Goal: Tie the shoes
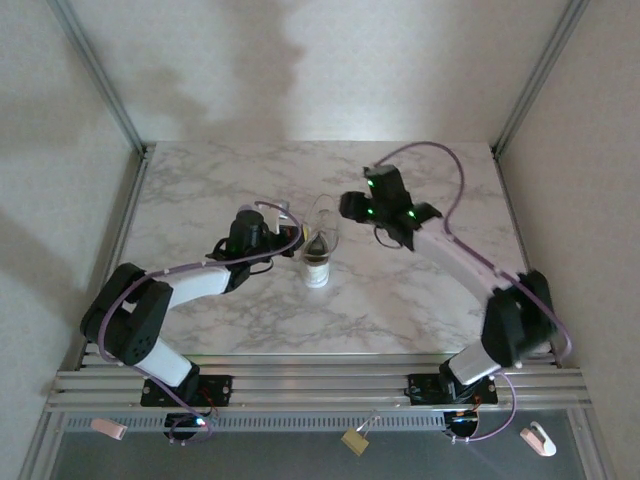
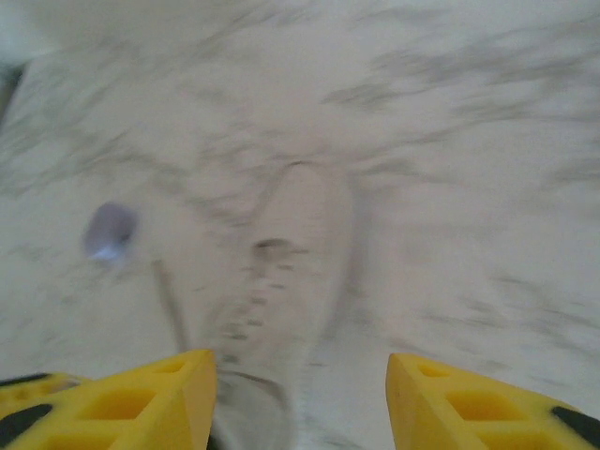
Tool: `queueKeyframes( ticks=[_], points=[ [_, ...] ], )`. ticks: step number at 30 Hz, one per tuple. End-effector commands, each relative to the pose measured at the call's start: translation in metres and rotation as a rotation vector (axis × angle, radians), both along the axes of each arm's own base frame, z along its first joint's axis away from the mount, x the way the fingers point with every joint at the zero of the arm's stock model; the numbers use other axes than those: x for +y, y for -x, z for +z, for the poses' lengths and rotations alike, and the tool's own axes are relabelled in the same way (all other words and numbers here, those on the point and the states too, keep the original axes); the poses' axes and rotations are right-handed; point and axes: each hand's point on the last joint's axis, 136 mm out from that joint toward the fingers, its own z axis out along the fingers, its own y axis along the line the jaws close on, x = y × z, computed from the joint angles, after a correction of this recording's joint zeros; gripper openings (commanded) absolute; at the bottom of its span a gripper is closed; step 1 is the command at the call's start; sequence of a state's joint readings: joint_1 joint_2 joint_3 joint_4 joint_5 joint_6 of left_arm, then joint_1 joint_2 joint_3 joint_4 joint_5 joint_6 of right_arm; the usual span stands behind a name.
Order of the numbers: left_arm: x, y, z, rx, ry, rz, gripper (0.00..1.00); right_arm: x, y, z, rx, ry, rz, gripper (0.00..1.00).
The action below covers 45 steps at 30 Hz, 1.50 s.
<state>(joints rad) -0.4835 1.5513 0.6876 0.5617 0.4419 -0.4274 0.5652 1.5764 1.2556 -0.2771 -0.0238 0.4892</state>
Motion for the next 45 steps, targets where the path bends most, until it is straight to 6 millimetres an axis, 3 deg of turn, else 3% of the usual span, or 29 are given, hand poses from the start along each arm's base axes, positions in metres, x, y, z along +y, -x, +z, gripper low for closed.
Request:
queueKeyframes(
  ticks=[1,10,18,29,31,45],
  points=[
    [-0.007,0.003,0.03,-0.119,0.088,0.001,0.0,0.059,0.013,-0.015,0.161,-0.106,0.286,0.51],
    [-0.014,0.02,0.019,-0.182,0.049,-0.061,0.0,0.122,-0.035,-0.075,0.287,-0.039,0.405,0.49],
    [-0.006,0.025,0.013,-0.206,0.014,-0.042,0.0,0.164,-0.033,-0.106,0.308,0.075,0.501,0.47],
    [0.001,0.031,0.006,-0.228,0.017,-0.021,0.0,0.181,-0.032,-0.144,0.271,0.276,0.529,0.45],
    [0.004,0.034,0.003,-0.227,0.021,-0.013,0.0,0.192,-0.02,-0.149,0.248,0.318,0.559,0.45],
    [0.008,0.042,-0.011,-0.204,0.03,-0.007,0.0,0.185,-0.013,-0.188,0.203,0.569,0.598,0.46]
  ],
)
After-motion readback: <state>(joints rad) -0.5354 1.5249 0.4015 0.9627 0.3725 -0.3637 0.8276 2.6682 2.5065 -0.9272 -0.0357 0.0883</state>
